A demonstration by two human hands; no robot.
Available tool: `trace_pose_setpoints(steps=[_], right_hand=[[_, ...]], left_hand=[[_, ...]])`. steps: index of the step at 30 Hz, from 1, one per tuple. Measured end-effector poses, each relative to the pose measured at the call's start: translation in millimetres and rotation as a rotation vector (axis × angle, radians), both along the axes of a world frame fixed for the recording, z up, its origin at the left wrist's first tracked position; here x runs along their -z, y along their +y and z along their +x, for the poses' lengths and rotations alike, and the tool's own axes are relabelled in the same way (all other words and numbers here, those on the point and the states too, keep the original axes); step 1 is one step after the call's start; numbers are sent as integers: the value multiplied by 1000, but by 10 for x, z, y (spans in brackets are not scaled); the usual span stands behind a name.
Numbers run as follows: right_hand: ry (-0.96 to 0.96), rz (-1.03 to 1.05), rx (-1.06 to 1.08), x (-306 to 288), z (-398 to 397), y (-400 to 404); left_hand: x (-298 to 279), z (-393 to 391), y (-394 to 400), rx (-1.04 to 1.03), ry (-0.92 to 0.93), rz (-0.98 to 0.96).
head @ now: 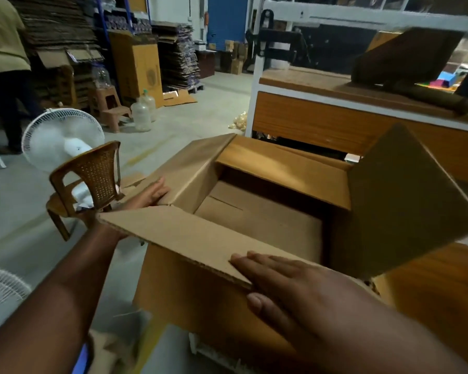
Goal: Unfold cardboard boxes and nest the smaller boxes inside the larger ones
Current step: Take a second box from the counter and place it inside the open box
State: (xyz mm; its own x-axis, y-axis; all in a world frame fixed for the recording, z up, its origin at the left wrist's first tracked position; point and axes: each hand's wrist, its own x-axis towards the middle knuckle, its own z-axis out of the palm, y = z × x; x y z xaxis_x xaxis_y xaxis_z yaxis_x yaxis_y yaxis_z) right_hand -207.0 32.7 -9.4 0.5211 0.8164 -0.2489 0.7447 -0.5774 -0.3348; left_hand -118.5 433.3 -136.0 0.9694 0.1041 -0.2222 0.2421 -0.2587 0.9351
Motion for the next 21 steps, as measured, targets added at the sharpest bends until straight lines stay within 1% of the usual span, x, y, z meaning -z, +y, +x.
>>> trace_pose_setpoints(steps=[1,2,3,5,6,8,10,12,14,16,18,21], right_hand=[[35,2,8,80,-31,8],[73,15,16,138,-66,5],[112,39,27,191,-92,-17],[180,109,57,312,-134,-62],[194,142,55,401,-151,-74],[171,187,15,645,-161,-81],[94,183,19,935,-4,-117],[-86,85,42,1208,281,-157],[-308,-10,59,1416,508,-171],[-447,-29,92,1491,631,-172],[-462,2,152,1428,718,-157],[-414,24,239,1262,890,-120]], left_hand=[[-16,-14,-13,93,-17,92],[-16,-47,15,88,-35,158],[-55,-75,52,34,14,135],[-86,-200,32,102,35,330],[-94,-219,47,86,41,360],[-101,-244,75,-12,64,450],[-152,-281,37,-29,106,599],[-220,-324,-108,32,130,709],[-209,-374,-339,98,86,856],[-102,-443,-564,73,70,919],[38,-505,-706,-2,67,933],[165,-555,-770,-86,65,906]])
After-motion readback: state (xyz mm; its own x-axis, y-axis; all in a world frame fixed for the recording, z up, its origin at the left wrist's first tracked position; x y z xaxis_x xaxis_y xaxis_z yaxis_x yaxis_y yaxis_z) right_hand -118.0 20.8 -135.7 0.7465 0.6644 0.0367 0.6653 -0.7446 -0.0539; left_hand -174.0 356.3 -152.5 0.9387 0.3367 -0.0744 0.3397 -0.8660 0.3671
